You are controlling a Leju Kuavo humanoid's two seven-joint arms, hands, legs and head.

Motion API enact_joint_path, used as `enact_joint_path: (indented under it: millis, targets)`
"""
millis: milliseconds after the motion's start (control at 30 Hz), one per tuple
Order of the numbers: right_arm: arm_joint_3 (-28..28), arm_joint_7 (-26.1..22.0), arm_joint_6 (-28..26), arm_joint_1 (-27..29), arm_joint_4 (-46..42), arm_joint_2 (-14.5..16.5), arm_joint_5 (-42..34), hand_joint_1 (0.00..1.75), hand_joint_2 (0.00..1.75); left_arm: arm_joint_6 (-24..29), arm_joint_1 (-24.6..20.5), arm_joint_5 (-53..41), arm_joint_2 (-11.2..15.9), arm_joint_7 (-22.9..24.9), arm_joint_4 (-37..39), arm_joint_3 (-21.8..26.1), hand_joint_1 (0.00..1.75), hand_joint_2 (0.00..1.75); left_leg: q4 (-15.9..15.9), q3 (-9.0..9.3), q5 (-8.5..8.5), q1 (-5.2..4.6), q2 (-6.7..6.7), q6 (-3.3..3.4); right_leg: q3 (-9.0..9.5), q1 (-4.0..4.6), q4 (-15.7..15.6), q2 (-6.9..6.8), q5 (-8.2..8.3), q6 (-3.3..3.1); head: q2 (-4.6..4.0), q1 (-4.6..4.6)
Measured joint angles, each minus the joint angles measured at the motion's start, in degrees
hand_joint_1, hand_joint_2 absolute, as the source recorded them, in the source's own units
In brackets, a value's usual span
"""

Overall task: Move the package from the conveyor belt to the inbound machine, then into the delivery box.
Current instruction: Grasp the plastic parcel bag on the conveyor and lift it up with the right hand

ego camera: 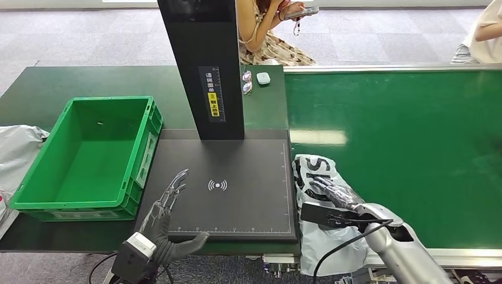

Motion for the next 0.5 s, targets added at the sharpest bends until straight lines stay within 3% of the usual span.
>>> enact_joint_path:
  millis: [200, 500]
  targets:
    - [4.08, -0.84, 1.48, -1.55, 2.46, -1.5, -3.33, 0.0, 1.75, 0.09, -0.38, 0.17, 0.49, 0.11, 0.0, -0.09, 0.0, 1.75, 0.01, 0.02, 0.0, 0.0, 0.0, 0.0, 0.0, 0.0, 0.0, 0.0, 0.0, 0.0, 0.0, 0.0]
    - [10.34, 2.79, 6.96, -3.82, 4.13, -5.07, -4.93, 0.0, 1.75, -0.31, -2.37, 1.22, 1.3, 0.47, 1.07, -1.25, 0.0, 1.75, 0.02, 0.13, 0.0, -0.01, -0.09, 0.01, 0.12, -0.01, -0.03, -0.09, -0.01, 0.02, 0.0, 0.0]
